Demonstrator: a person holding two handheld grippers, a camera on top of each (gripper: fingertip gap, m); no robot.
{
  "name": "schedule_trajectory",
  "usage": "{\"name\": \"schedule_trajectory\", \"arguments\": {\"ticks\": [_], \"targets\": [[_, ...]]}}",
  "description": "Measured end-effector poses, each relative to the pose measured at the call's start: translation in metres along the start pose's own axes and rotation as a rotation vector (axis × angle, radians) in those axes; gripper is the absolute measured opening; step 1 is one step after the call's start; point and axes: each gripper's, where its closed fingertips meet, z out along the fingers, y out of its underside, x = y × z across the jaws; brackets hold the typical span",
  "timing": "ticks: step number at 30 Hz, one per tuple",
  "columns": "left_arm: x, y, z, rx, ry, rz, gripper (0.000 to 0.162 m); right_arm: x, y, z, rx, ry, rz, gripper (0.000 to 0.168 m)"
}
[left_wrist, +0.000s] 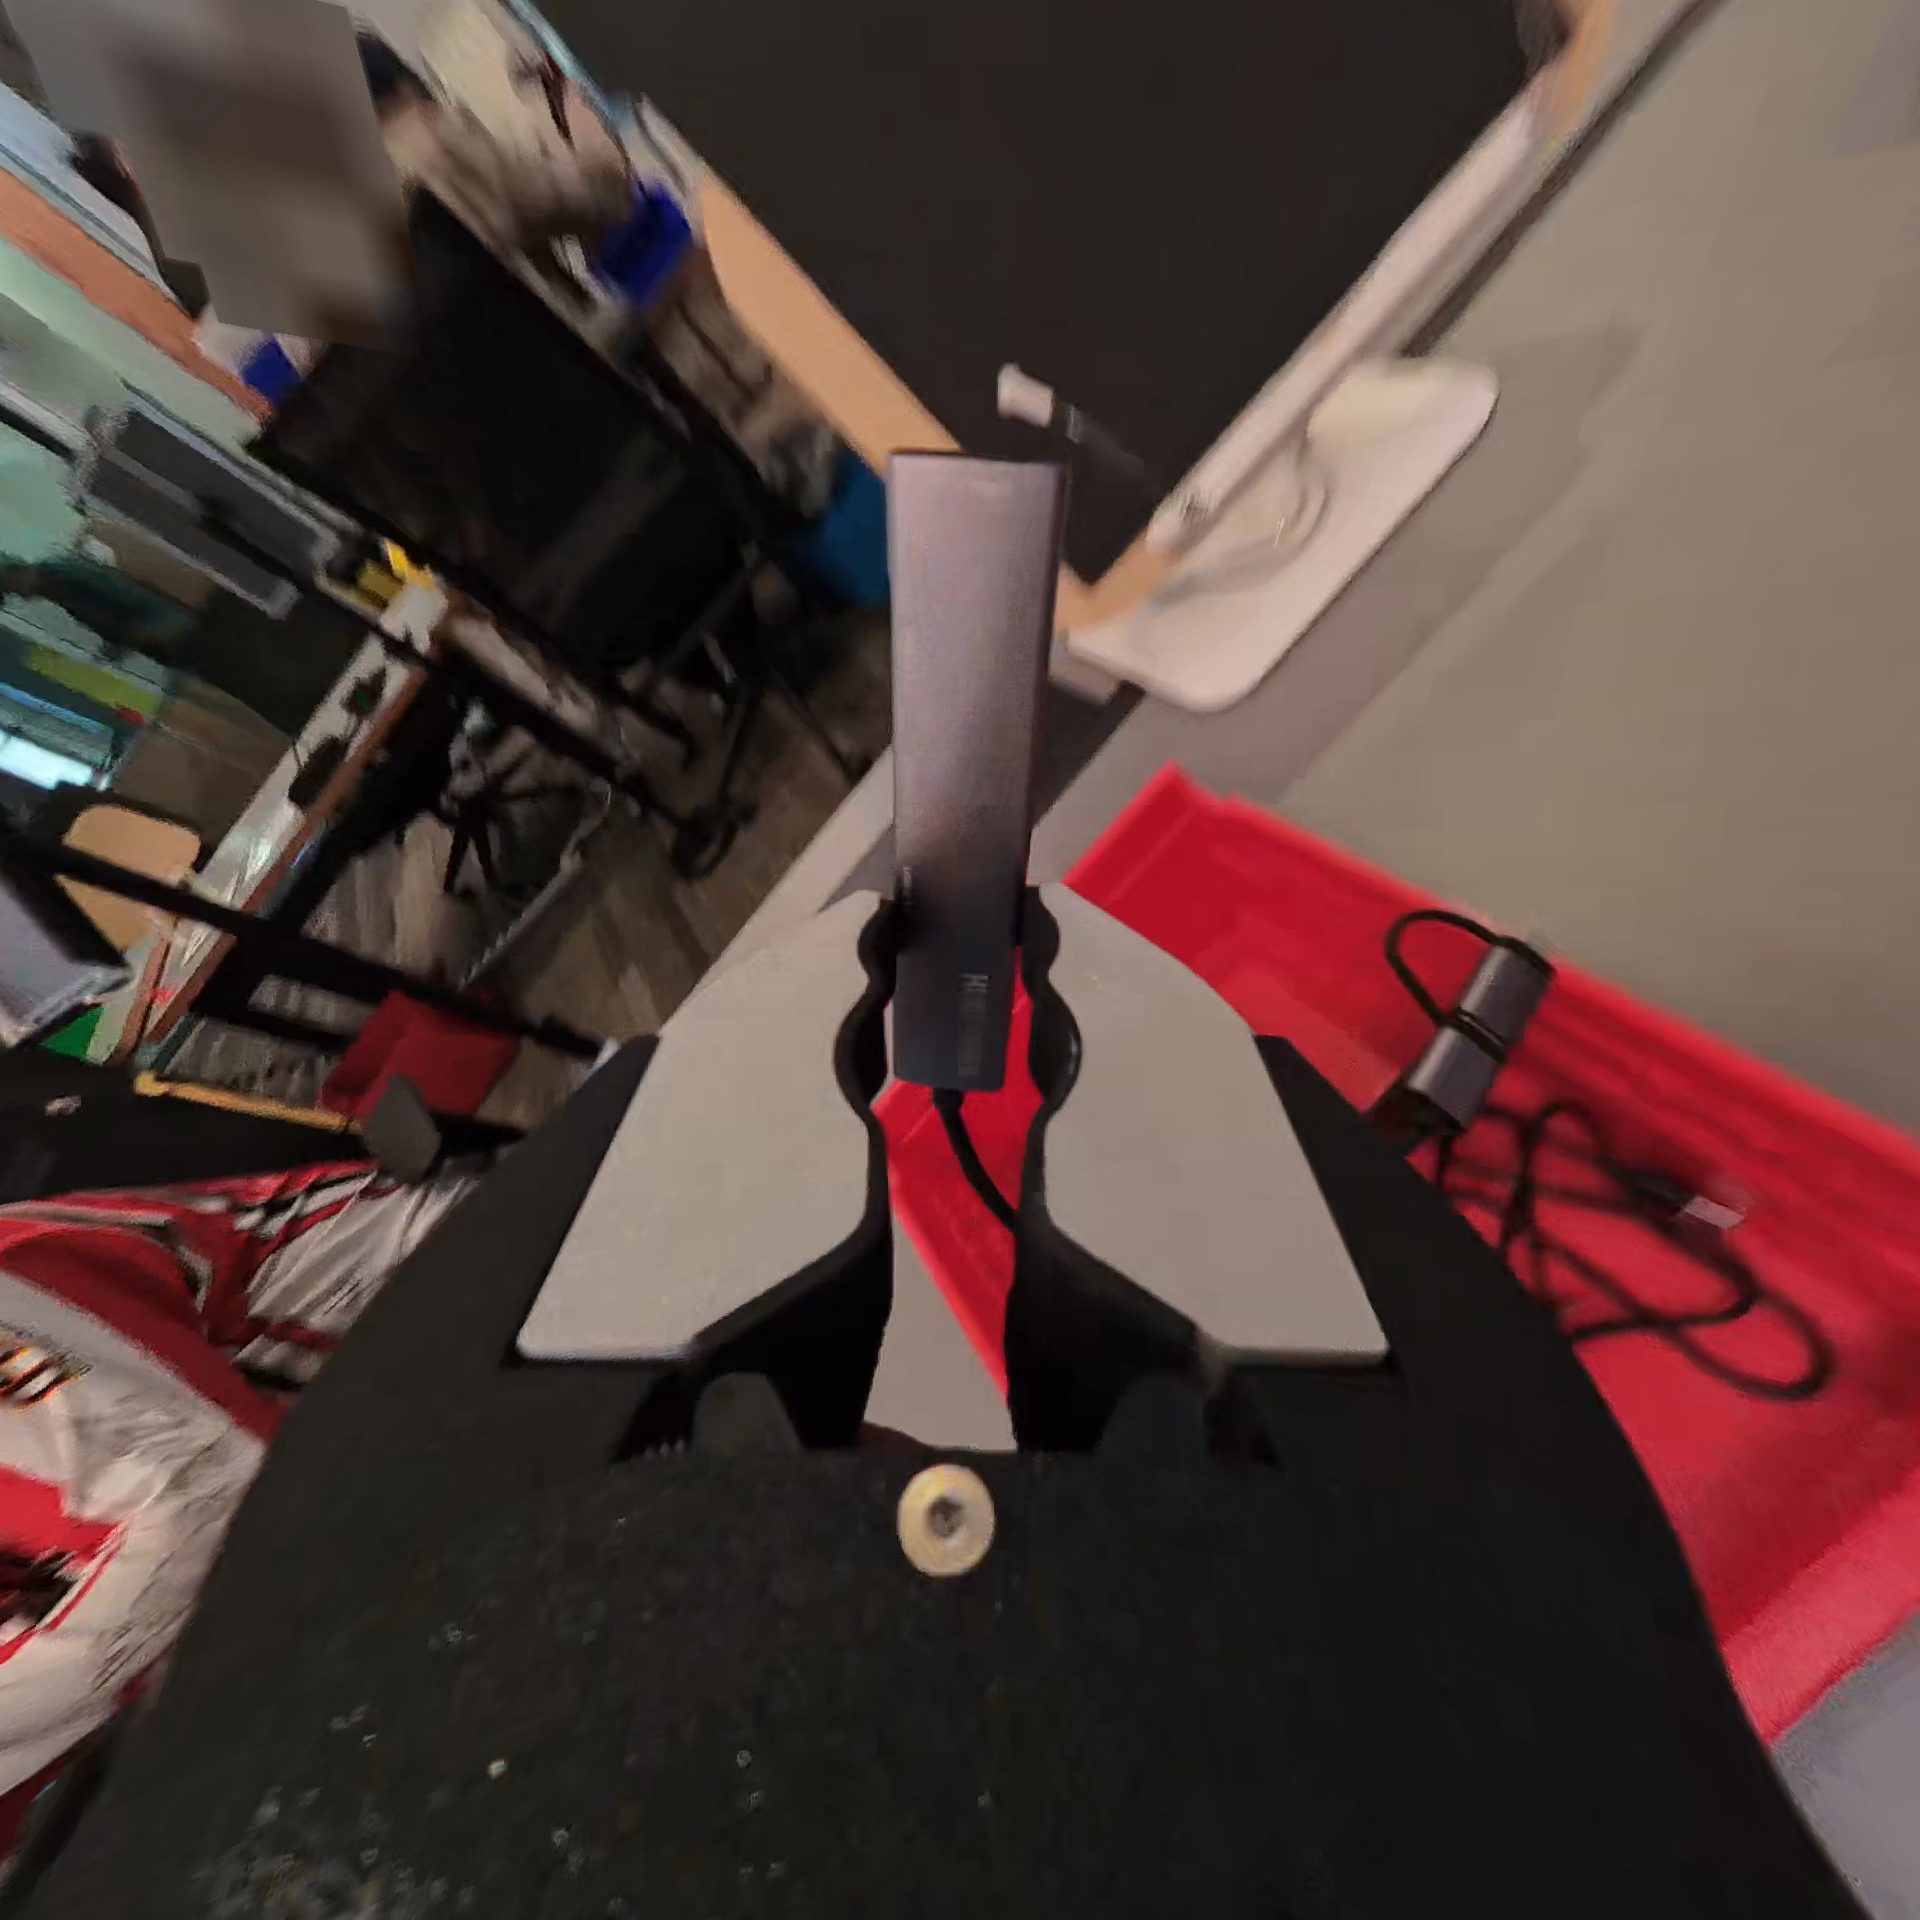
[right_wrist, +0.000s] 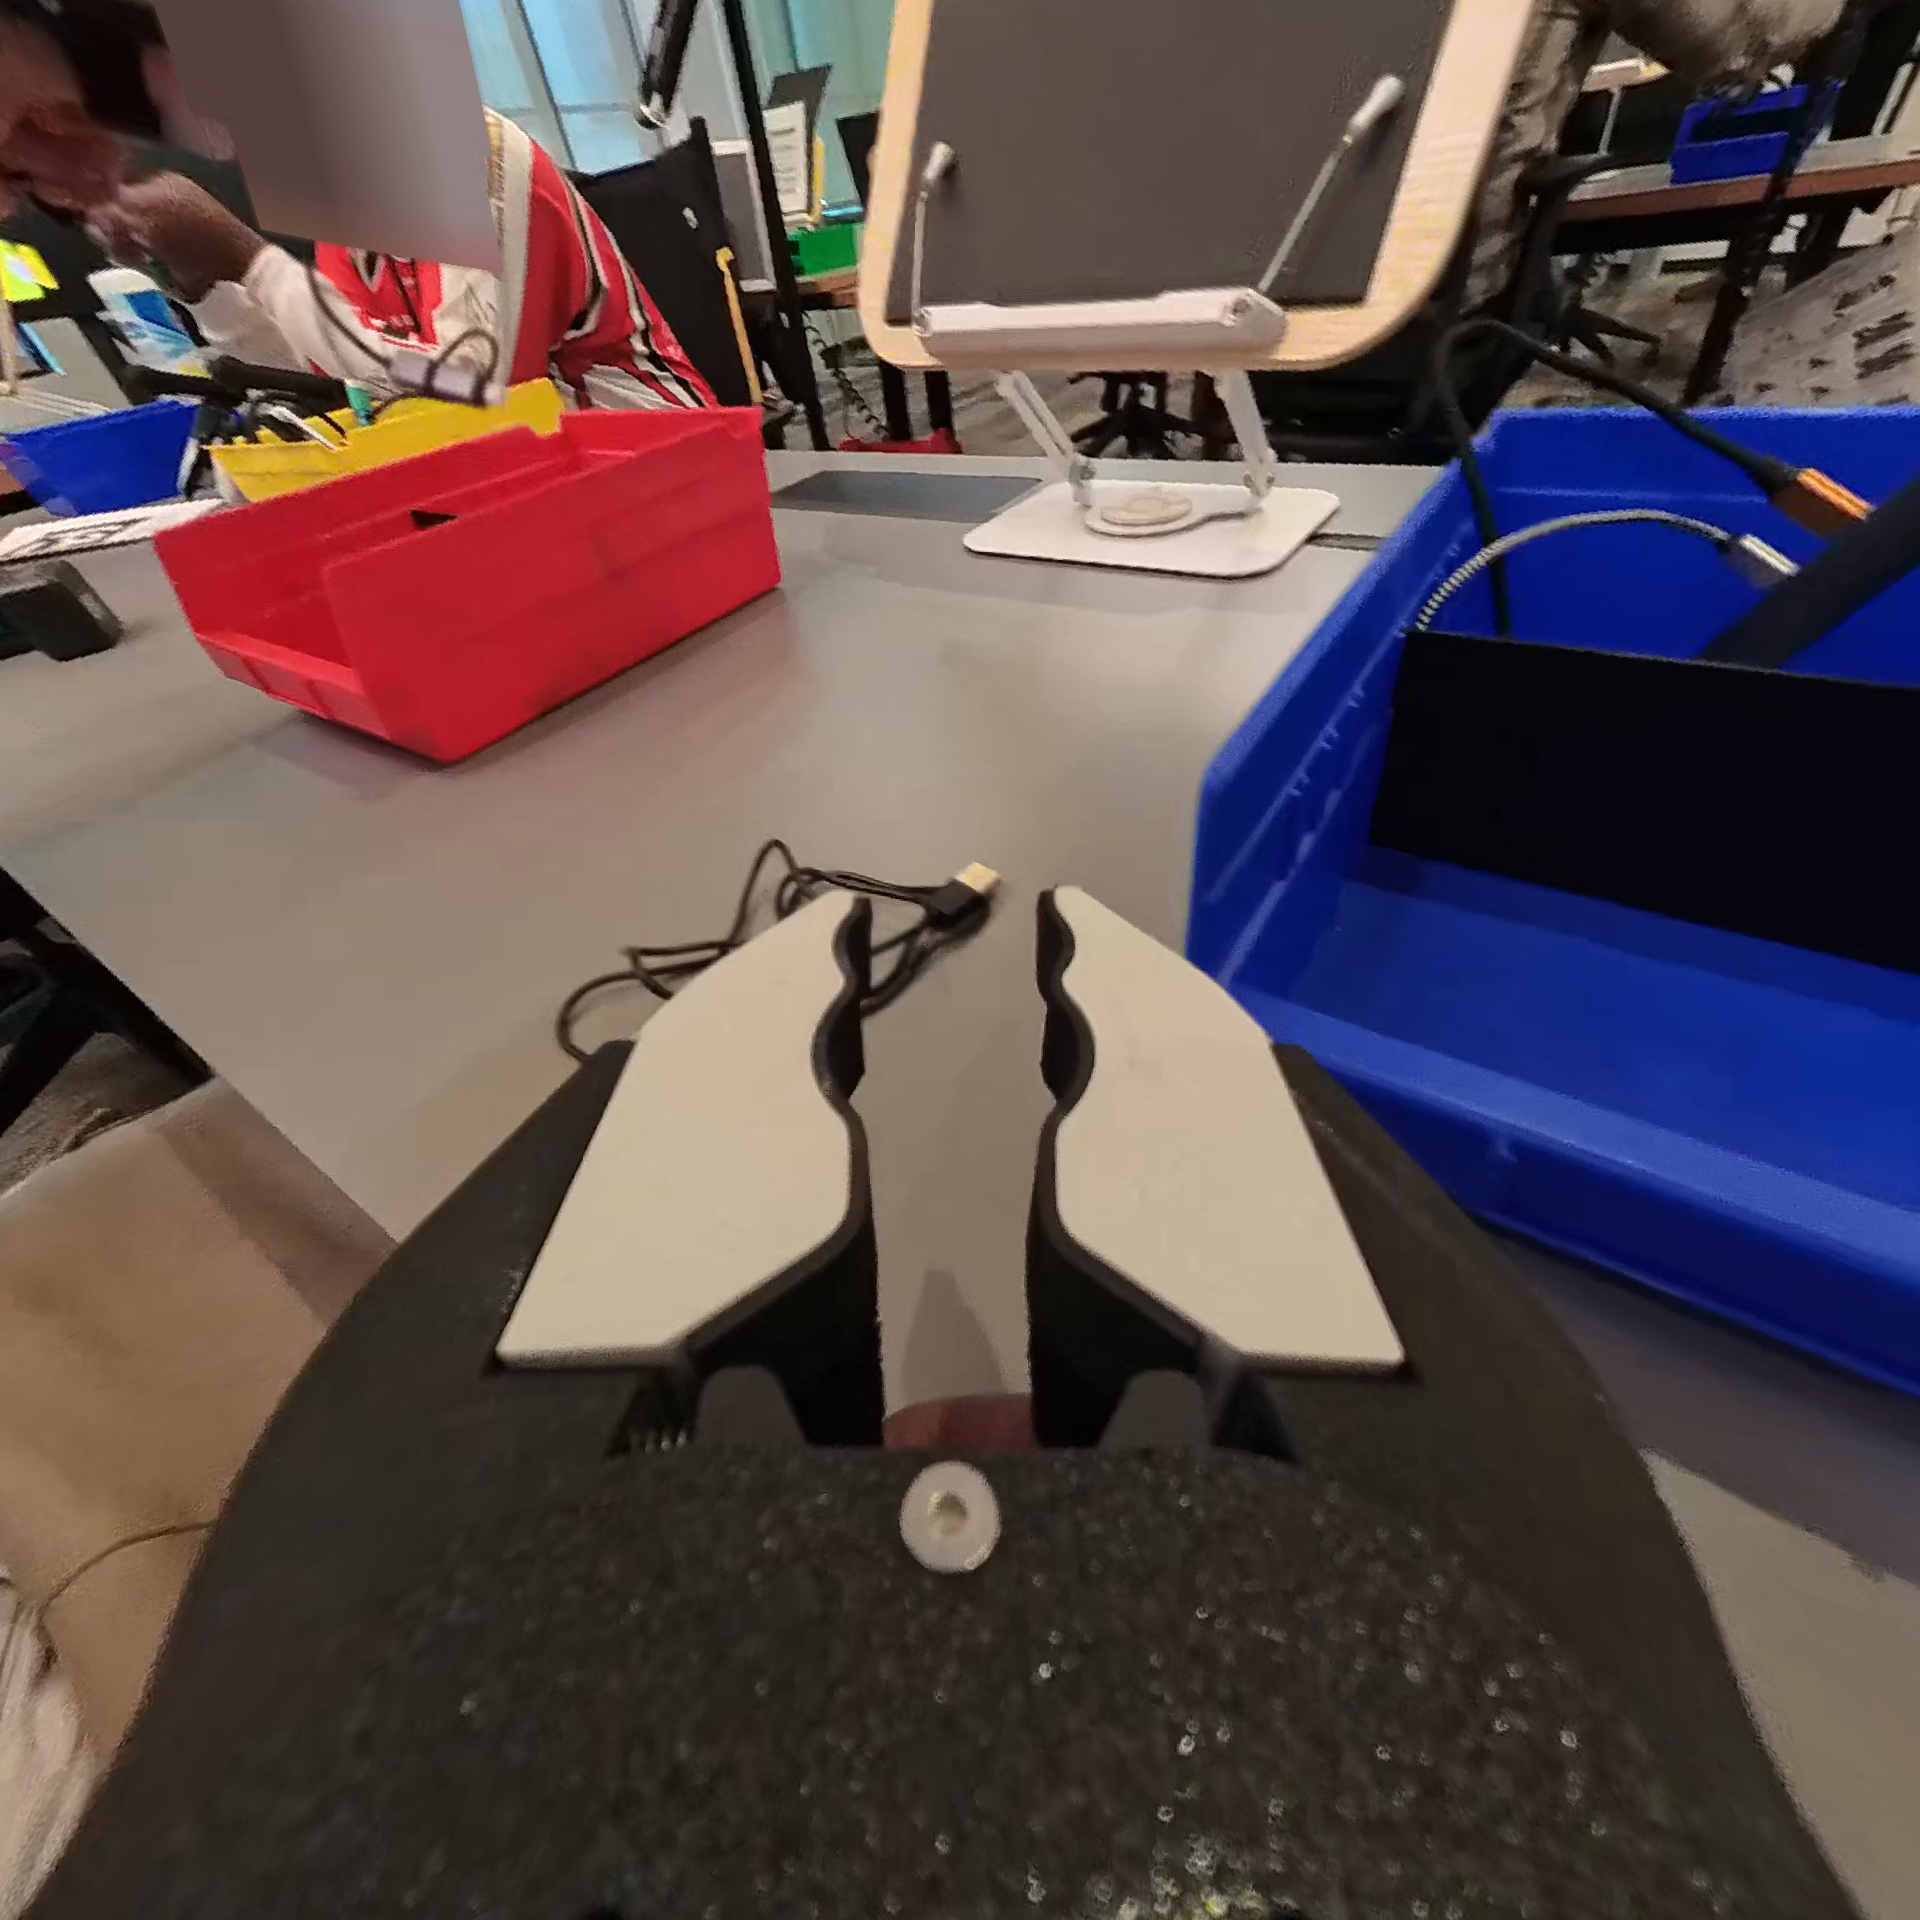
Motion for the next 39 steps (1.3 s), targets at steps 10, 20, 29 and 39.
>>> {"name": "schedule_trajectory", "arguments": {"ticks": [10, 20, 29, 39], "targets": [[0.100, -0.146, -0.099, 0.531, 0.265, -0.031, 0.022, -0.098, -0.089, 0.034, 0.161, -0.580, 0.026, 0.031], [0.253, -0.191, -0.099, 0.740, 0.776, -0.206, 0.022, -0.171, -0.162, 0.098, 0.189, -1.249, 0.333, 0.046], [0.296, -0.185, -0.084, 0.794, 0.926, -0.252, 0.022, -0.173, -0.148, 0.066, 0.171, -1.760, 0.737, 0.025], [0.290, -0.130, -0.067, 0.540, 0.852, -0.338, 0.042, -0.156, -0.105, 0.102, 0.174, -1.294, 0.173, 0.009]]}}
